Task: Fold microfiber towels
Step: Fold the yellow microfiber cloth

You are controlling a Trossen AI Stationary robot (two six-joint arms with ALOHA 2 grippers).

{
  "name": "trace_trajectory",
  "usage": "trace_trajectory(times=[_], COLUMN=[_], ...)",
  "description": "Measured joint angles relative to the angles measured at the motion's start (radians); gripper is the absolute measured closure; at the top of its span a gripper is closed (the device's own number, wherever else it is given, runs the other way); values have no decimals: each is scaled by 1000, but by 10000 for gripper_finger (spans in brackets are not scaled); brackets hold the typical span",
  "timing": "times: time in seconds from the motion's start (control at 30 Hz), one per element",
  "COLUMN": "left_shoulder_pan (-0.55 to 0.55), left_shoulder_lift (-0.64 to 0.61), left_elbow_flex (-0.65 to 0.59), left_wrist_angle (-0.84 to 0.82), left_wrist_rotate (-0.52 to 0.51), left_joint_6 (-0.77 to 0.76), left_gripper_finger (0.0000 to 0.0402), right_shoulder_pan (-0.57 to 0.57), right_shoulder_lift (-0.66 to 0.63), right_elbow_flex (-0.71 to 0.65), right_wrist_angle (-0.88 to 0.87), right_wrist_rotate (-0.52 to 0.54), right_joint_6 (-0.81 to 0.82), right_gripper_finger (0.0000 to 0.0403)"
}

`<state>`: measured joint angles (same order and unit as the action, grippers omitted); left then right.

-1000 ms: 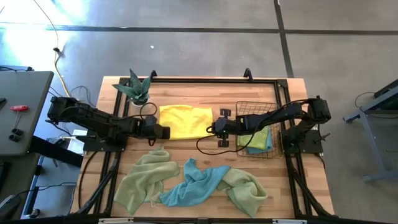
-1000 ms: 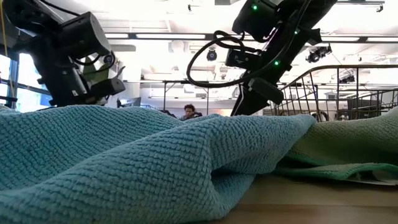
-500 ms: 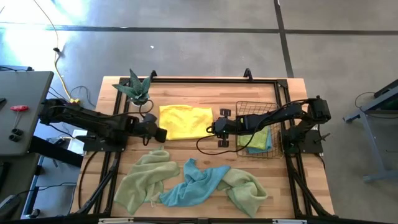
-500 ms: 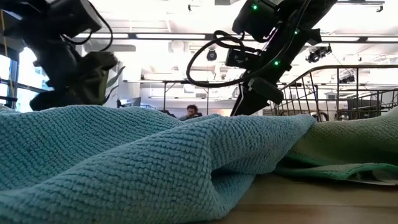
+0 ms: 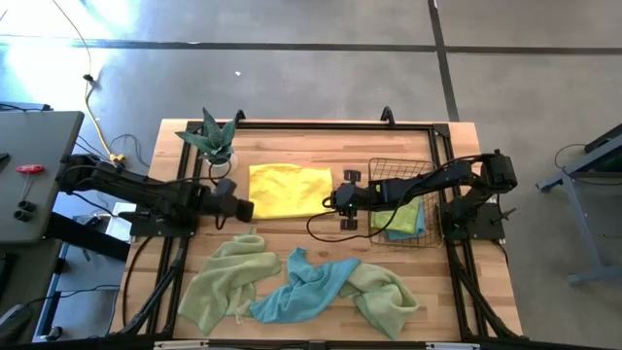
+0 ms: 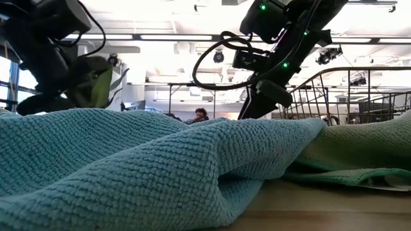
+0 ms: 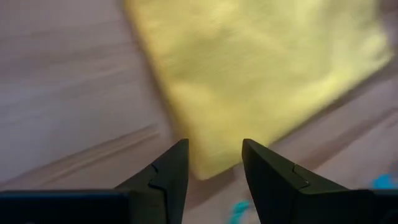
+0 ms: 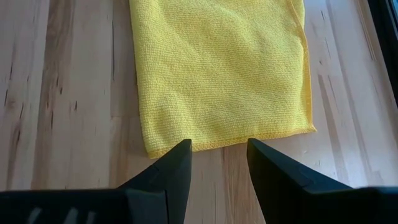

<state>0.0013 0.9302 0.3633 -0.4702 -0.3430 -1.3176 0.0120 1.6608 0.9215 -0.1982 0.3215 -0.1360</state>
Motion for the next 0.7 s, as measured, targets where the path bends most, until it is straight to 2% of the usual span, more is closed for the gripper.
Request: trace_trajectory(times=[0.1, 0.33, 0.47, 0.6, 0.7], left_shoulder_pan=[-23, -84, -103, -116, -116], left_shoulder_lift=[0, 1, 1, 1, 18], left_elbow_flex=[-32, -110, -124, -124, -124], left_wrist_angle=[62, 135, 118, 128, 133], left_wrist_rotate=[-7, -65, -79, -77, -72], left_joint_6=[-45, -270, -355, -373, -399], left_gripper_finger=[261, 253, 220, 181, 165], right_shoulder_pan=[0, 0, 0, 0, 0], right_shoulder_lift=[0, 0, 0, 0, 0], right_elbow_flex=[0, 0, 0, 0, 0], right_wrist_angle=[0, 0, 0, 0, 0], right_wrist_rotate=[0, 0, 0, 0, 0], right_joint_6=[3, 3, 0, 2, 1], right_gripper_finger=[254, 254, 254, 254, 254])
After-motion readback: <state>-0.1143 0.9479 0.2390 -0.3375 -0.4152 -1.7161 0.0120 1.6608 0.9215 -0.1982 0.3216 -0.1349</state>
